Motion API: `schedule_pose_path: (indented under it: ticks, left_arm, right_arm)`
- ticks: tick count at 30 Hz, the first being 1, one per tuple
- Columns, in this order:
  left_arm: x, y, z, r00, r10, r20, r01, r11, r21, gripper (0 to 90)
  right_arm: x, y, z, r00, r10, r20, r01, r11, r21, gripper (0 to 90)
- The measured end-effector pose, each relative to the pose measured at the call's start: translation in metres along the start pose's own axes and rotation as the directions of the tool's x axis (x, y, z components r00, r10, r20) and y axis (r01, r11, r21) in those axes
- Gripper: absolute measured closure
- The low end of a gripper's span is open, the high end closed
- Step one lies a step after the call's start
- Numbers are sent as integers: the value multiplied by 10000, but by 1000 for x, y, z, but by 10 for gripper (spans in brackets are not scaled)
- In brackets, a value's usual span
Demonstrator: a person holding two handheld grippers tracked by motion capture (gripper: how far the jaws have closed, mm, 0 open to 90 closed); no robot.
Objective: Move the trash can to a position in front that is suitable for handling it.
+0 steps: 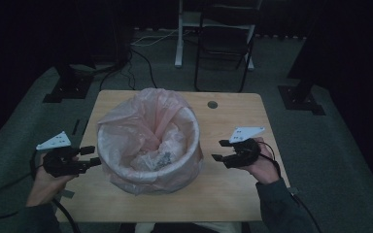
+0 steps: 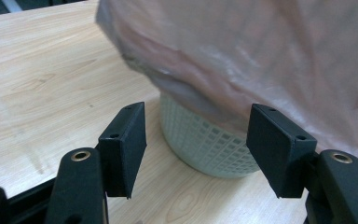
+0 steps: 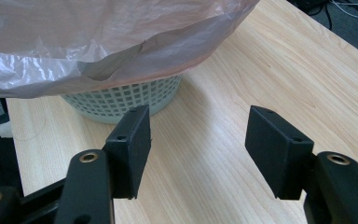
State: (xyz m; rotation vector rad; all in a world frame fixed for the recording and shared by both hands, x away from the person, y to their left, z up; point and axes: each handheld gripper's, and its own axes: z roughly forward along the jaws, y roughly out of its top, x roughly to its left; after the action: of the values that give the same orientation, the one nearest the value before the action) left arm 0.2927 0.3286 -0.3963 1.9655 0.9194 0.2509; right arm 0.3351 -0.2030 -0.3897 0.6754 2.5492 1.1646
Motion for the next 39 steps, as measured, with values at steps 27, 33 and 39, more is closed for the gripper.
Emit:
schedule_pose_path:
  ticks: [27, 33, 39]
  left_arm:
    - [-22, 38, 59, 9958, 898, 152, -901, 9957, 220, 397]
    - [-26, 57, 90, 9926, 1089, 539, -1100, 9938, 177, 401]
    - [-42, 68, 109, 9819, 1576, 1054, -1610, 9866, 247, 402]
  right_arm:
    - [-2, 1, -8, 9997, 195, 134, -192, 9995, -260, 395]
    - [-14, -4, -22, 9979, 507, 413, -484, 9973, -548, 395]
    - [-18, -7, -27, 9961, 706, 523, -675, 9960, -585, 395]
